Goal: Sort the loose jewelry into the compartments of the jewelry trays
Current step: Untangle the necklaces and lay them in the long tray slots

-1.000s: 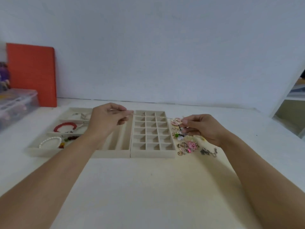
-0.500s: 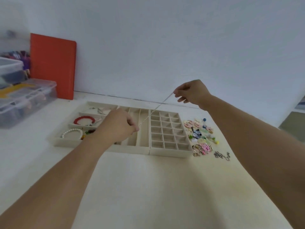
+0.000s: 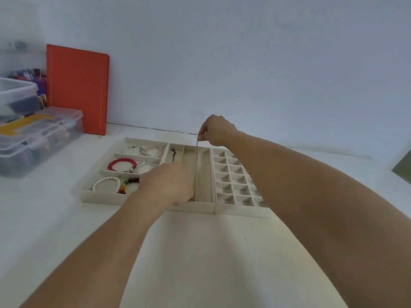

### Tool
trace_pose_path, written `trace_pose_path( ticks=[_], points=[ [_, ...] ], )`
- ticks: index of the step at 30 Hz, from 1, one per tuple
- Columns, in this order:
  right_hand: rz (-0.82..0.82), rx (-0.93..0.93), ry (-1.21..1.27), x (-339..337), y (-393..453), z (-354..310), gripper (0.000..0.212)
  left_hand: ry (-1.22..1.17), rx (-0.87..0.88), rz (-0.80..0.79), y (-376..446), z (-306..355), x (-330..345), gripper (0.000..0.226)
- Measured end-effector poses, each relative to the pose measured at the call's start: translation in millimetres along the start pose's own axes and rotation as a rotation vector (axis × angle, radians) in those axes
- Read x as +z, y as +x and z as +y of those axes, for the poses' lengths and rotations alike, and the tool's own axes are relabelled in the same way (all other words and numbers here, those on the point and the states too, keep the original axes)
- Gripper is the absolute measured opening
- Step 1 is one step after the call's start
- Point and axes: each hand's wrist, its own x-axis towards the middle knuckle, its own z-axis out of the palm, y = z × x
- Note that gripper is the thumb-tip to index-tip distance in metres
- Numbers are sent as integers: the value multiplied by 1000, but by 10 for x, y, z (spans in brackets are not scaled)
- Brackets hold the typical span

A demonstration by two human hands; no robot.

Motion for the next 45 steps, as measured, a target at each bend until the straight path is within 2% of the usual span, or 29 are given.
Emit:
trace_pose_path(
  ticks=[2,8,19,31,34,38,45],
  points=[
    [-10,-19,-56,94,10,-50,2,11,-11,-12,6,7,9,1],
    [13,-72,-192,295,28,-135,16,-48,-52,-28,63,9,8,14],
    [26,-110,-306,485,61,-139,17,-75,-70,-91,138,19,6,10],
    [79,-57,-272,461,92,-171,19,-11,-73,-124,144,34,-10,16],
    [32,-2,-238,393,97,-176,5,4,-69,-119,129,33,-13,16],
    [-53,81,-200,415,81,-194,22,19,-67,-102,124,36,-7,16],
    [-43,129,-174,461,80,-258,20,47,-57,-69,110,73,-8,20]
  ],
)
